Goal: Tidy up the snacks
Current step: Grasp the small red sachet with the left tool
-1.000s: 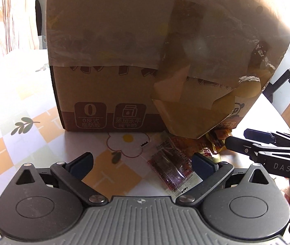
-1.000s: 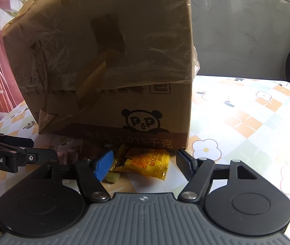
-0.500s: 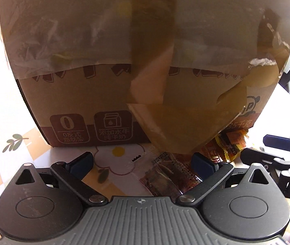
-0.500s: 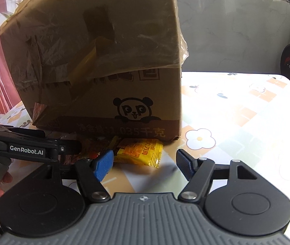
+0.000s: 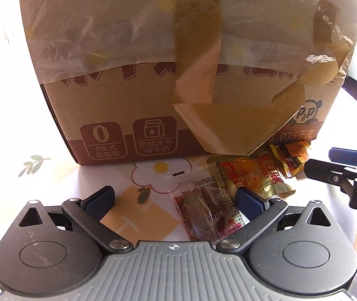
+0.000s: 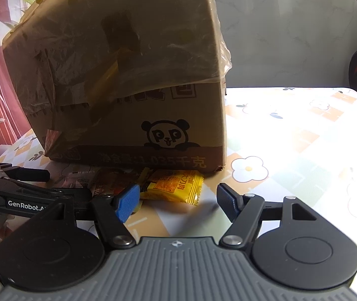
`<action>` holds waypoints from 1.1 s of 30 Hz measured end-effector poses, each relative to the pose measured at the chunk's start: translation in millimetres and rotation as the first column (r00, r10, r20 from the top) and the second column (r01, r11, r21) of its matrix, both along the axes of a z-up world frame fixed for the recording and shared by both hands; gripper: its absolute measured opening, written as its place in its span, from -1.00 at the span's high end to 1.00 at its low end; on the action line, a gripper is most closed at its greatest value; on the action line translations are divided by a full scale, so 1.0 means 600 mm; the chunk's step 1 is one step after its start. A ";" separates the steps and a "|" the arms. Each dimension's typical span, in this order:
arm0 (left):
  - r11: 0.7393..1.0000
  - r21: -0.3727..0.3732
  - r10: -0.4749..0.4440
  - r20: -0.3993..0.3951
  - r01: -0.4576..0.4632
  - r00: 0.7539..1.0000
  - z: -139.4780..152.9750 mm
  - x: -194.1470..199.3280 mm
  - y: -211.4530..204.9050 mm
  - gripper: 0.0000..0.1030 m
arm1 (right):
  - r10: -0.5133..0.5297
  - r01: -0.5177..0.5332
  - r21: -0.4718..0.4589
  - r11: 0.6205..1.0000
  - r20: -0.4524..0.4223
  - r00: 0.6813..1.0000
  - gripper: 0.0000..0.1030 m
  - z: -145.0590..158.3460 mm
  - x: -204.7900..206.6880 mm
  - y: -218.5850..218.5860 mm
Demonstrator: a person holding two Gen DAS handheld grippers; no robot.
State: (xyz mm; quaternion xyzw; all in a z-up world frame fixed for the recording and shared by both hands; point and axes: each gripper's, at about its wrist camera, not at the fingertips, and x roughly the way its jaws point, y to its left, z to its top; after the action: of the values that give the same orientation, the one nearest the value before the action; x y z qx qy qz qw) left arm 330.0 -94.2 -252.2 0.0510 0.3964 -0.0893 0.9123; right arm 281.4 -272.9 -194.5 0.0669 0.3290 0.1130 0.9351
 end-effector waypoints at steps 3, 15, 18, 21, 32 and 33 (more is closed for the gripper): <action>1.000 0.000 -0.010 -0.005 0.010 1.000 0.001 0.004 0.001 -1.00 | -0.002 0.002 0.010 1.000 0.000 1.000 -0.38 0.001 -0.001 -0.004; 0.998 -0.002 -0.056 -0.012 0.056 0.998 0.030 -0.009 0.042 0.05 | 0.026 -0.026 0.023 0.999 0.001 1.000 -0.38 0.004 -0.004 -0.007; 0.996 -0.002 -0.088 -0.016 0.088 0.996 0.032 -0.013 0.047 0.12 | 0.029 -0.028 0.027 0.999 -0.012 1.000 -0.38 0.003 -0.001 -0.007; 0.995 -0.013 -0.100 -0.016 0.100 0.995 0.034 -0.012 0.050 0.17 | 0.032 -0.032 0.026 0.999 -0.012 0.999 -0.38 0.002 -0.002 -0.007; 0.996 -0.064 -0.067 -0.007 0.066 0.998 0.045 -0.035 0.080 0.19 | 0.071 -0.070 0.048 0.996 -0.023 0.997 -0.38 0.000 0.004 -0.005; 0.995 -0.071 -0.068 -0.005 0.067 0.998 0.047 -0.037 0.083 0.19 | 0.072 -0.071 0.045 0.996 -0.025 0.997 -0.38 0.003 0.005 -0.005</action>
State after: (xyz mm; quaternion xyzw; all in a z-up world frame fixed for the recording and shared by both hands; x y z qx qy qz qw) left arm 307.7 -44.5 -223.9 0.0318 0.3942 -0.1344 0.9086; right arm 284.2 -275.8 -192.9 0.0770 0.3408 0.1527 0.9244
